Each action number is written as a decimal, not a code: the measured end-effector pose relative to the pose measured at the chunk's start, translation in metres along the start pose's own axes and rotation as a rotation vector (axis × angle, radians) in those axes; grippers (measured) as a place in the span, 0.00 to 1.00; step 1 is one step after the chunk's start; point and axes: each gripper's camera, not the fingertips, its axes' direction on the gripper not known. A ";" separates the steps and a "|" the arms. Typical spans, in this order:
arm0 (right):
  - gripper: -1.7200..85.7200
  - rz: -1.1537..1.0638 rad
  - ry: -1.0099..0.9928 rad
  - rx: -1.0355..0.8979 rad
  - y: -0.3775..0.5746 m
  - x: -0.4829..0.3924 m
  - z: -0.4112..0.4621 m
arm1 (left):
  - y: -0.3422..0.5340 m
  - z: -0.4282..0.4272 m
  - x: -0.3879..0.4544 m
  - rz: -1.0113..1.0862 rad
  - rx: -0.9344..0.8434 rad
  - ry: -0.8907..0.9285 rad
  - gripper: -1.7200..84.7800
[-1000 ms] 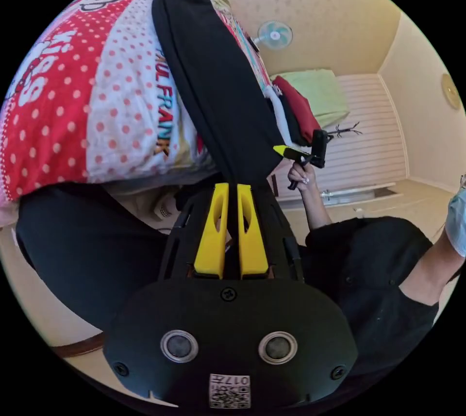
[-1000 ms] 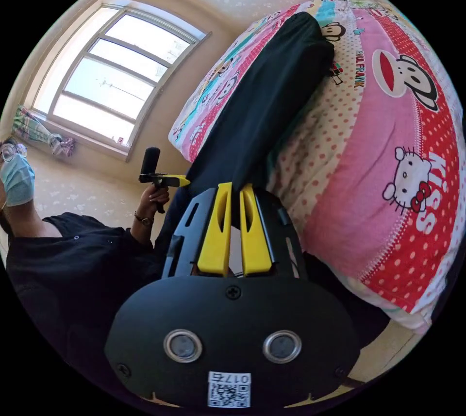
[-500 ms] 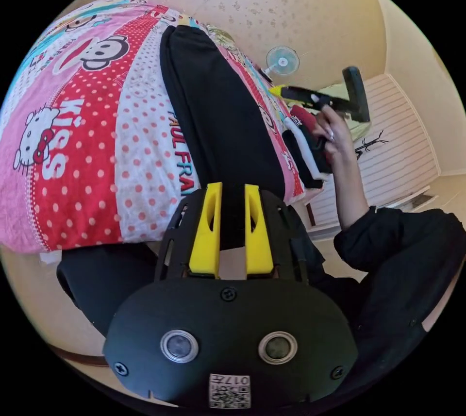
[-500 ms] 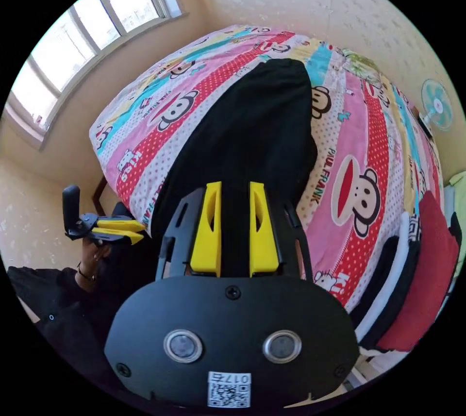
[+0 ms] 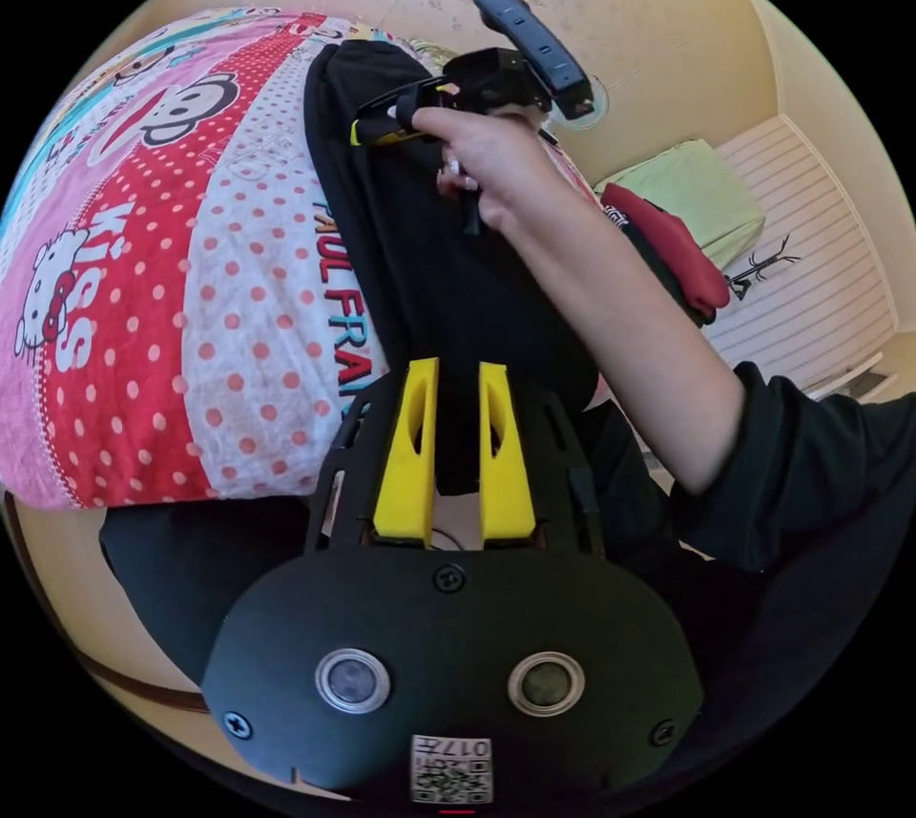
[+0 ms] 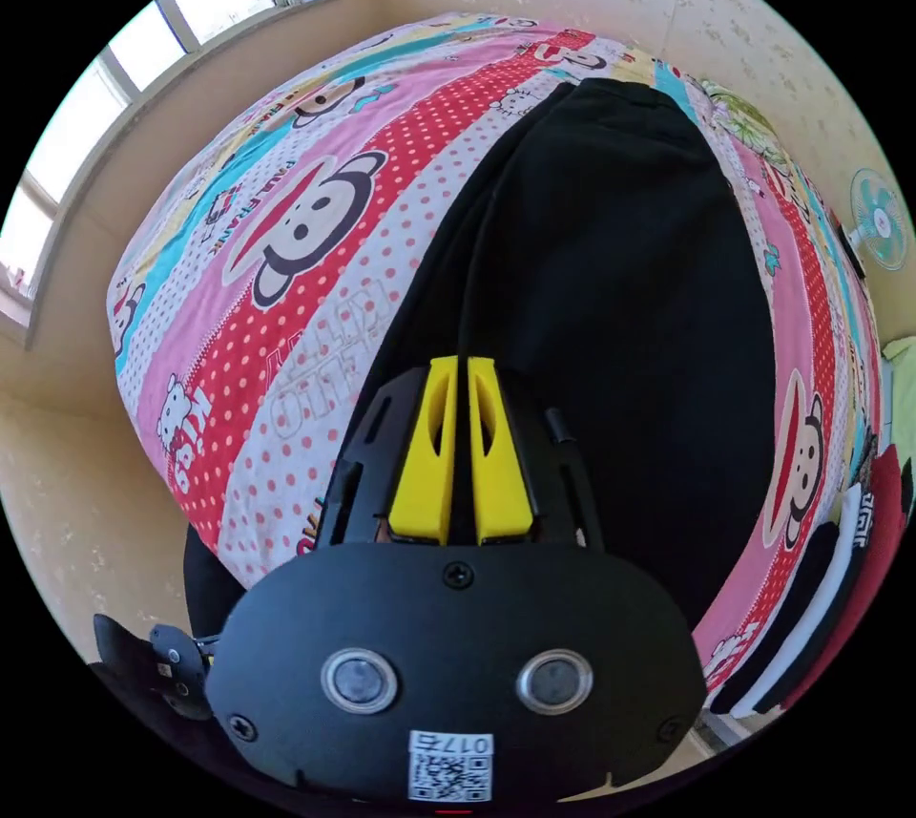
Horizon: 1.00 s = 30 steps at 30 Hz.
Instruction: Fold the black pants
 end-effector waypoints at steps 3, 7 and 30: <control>0.05 0.005 -0.073 0.083 0.005 0.006 -0.025 | -0.002 0.000 -0.006 -0.014 -0.014 0.045 0.02; 0.05 -0.009 -0.116 0.210 0.006 0.001 -0.087 | 0.010 -0.032 -0.004 -0.006 0.041 0.116 0.01; 0.18 0.332 -0.723 0.175 0.157 0.247 -0.184 | -0.045 -0.020 -0.036 -0.166 0.077 0.320 0.16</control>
